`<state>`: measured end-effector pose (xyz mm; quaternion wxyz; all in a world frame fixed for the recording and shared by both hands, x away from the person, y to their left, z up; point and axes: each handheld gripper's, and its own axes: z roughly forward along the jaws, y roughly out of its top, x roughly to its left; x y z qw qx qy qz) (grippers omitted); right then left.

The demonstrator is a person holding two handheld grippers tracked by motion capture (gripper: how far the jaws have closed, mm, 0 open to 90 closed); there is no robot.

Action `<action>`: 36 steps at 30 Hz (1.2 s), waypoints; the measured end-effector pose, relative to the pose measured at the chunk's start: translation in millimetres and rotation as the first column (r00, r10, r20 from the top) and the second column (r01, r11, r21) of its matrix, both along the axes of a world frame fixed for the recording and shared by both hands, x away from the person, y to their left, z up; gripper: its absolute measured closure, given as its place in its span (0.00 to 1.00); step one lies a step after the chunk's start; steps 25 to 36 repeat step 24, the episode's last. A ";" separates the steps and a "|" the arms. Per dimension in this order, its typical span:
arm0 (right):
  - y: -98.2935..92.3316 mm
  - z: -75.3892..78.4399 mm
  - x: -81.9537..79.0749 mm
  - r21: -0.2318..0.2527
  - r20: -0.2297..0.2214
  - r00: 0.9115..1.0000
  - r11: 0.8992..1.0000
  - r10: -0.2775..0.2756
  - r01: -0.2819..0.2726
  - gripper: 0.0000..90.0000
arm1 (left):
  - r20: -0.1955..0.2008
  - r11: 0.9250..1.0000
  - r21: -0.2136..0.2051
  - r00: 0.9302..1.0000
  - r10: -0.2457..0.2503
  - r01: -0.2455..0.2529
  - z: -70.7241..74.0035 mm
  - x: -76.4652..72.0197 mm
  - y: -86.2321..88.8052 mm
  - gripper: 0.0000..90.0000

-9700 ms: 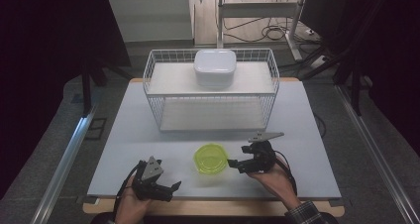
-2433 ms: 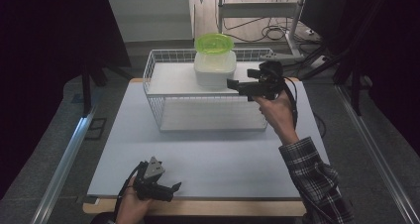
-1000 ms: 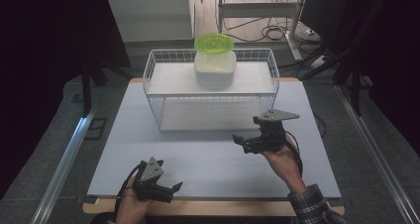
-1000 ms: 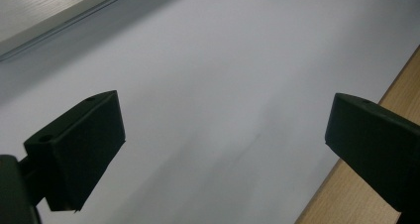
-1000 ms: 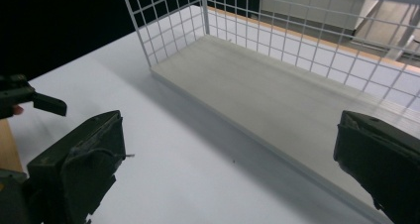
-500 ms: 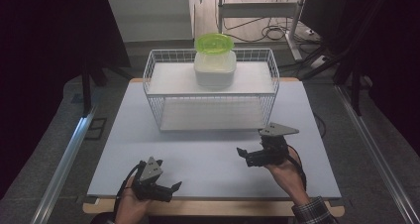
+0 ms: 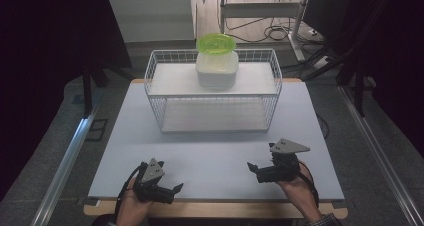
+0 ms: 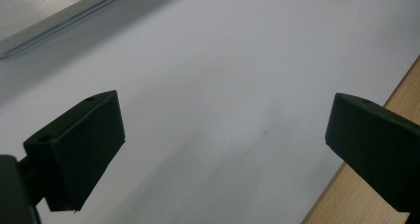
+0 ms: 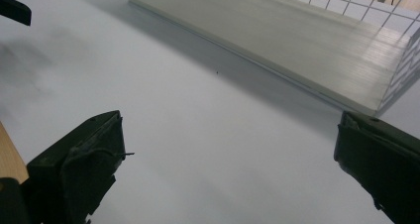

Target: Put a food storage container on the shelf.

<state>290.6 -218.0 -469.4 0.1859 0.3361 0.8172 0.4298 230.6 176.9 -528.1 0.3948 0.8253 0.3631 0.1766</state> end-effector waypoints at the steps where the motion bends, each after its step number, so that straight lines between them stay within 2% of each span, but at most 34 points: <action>1: -1.4 -1.8 -1.1 0.000 -0.004 1.000 1.000 0.000 0.000 0.00 | -0.002 1.000 0.001 1.000 -0.001 0.001 -0.2 0.1 -0.1 0.02; 4: -5.8 -8.6 -3.7 -0.008 -0.019 1.000 1.000 0.000 0.000 0.00 | -0.009 1.000 0.005 1.000 -0.005 0.005 -1.2 0.5 -0.4 0.01; 11: -11.6 -25.1 -8.1 -0.065 -0.056 0.998 0.998 -0.019 0.015 0.00 | -0.020 1.000 0.020 1.000 -0.010 0.011 -3.2 1.7 -0.8 0.01; 21: -14.2 -38.3 -10.4 -0.114 -0.108 0.994 0.993 -0.027 0.015 0.00 | -0.029 1.000 0.027 1.000 -0.004 0.005 -4.4 2.4 -1.0 0.01; 36: -14.0 -39.1 -9.6 -0.112 -0.115 0.993 0.994 -0.027 0.014 0.00 | -0.026 0.999 0.032 1.000 -0.004 0.005 -4.4 2.8 -1.3 0.01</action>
